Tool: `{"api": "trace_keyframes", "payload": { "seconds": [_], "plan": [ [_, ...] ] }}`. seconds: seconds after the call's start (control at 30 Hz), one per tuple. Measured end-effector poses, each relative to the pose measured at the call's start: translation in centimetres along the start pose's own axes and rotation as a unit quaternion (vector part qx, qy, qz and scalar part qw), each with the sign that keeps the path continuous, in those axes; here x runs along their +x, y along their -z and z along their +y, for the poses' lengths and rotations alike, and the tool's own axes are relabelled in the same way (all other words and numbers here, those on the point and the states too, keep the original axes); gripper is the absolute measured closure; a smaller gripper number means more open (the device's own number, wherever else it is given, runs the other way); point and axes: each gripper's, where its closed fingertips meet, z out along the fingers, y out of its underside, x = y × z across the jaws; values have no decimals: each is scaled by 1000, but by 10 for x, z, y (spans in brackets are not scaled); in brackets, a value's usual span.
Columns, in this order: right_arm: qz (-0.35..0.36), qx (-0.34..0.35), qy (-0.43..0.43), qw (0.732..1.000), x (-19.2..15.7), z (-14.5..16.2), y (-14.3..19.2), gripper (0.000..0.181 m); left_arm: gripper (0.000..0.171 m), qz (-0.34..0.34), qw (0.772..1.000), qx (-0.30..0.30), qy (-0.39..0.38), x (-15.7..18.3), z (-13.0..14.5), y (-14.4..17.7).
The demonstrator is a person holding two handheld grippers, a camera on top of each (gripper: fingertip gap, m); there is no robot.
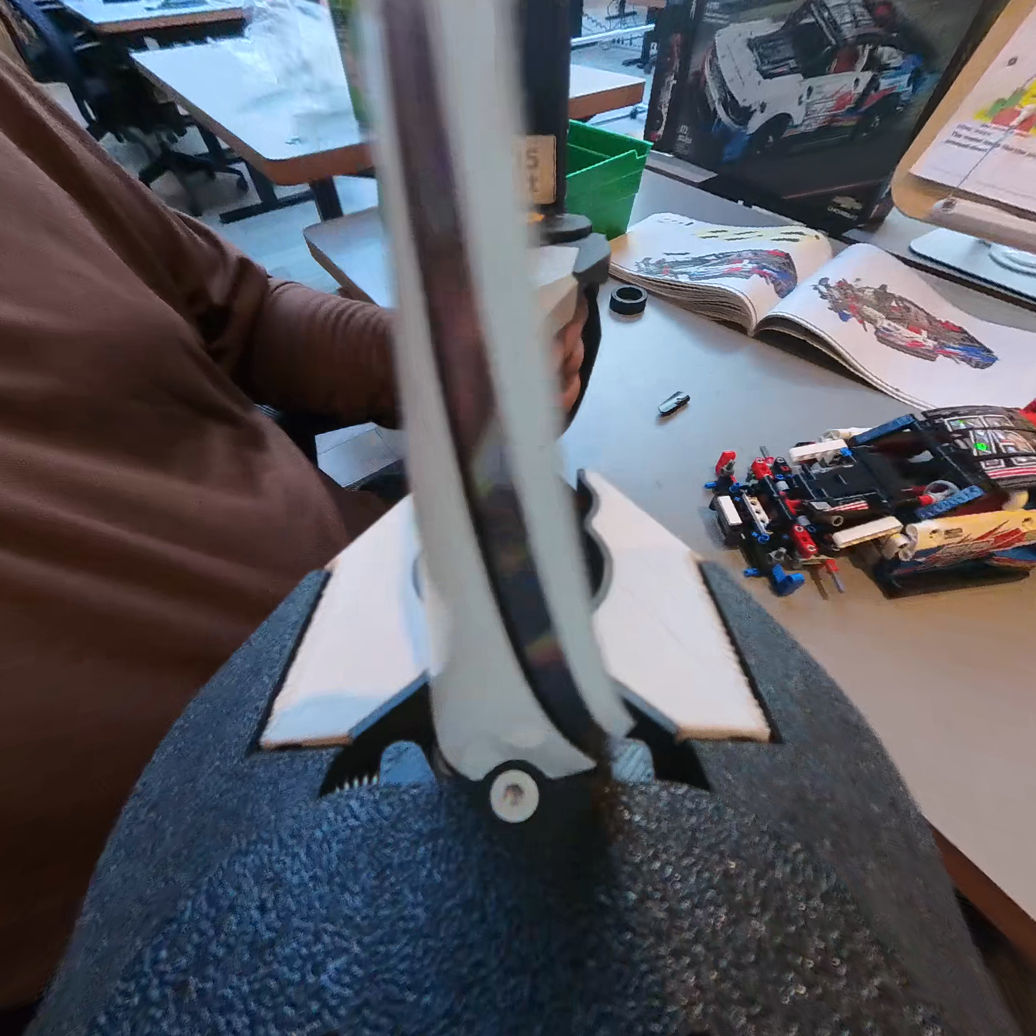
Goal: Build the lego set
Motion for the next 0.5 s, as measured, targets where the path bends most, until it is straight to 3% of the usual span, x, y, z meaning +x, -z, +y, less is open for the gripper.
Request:
{"api": "trace_keyframes", "payload": {
  "seconds": [0.13, 0.27, 0.5],
  "plan": [
    [-7, -29, -16, 999, 5, 8, 11, 157, 171, -46, 998, -39, 1, -12, 23, 7],
    [-36, -90, -72, 993, 10, 28, 21, 161, 134, -91, 992, -90, 22, -19, 41, 24],
    [-100, -157, -142, 972, 14, 55, 20, 163, 94, -130, 976, -163, 58, -33, 20, 43]
  ]
}}
